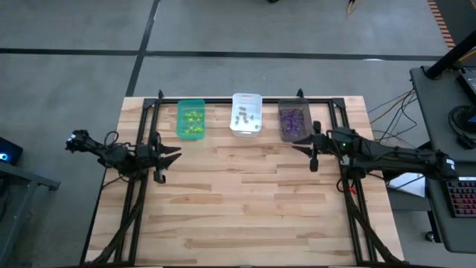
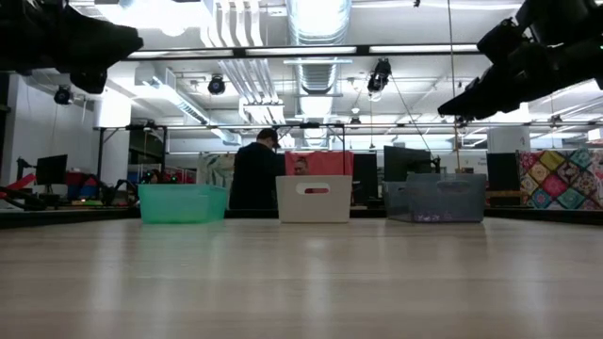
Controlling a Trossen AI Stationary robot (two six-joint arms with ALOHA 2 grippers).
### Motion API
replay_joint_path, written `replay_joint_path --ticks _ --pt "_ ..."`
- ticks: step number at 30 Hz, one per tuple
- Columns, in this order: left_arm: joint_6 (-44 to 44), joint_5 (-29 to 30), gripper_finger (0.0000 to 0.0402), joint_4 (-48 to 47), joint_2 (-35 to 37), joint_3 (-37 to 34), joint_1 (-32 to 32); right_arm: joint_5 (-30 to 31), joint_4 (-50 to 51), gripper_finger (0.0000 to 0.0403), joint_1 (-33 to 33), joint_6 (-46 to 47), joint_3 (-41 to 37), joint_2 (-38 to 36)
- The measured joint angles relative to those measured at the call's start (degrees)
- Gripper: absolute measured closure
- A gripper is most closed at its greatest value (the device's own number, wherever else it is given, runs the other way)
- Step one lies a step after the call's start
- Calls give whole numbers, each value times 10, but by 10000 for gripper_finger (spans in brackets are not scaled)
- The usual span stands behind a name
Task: Sort Halloween decoration
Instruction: Return to Home Position
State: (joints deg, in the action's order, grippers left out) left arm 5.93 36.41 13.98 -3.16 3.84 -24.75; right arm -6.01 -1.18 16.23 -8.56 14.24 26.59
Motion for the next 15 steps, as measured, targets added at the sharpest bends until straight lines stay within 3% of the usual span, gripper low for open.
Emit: replay_joint_path --ticks 6,15 --pt "7 -9 325 -2 21 -16 0 -5 -2 339 0 -2 -28 -47" --pt "11 26 325 32 32 -19 0 -5 18 339 0 -29 -46 -115"
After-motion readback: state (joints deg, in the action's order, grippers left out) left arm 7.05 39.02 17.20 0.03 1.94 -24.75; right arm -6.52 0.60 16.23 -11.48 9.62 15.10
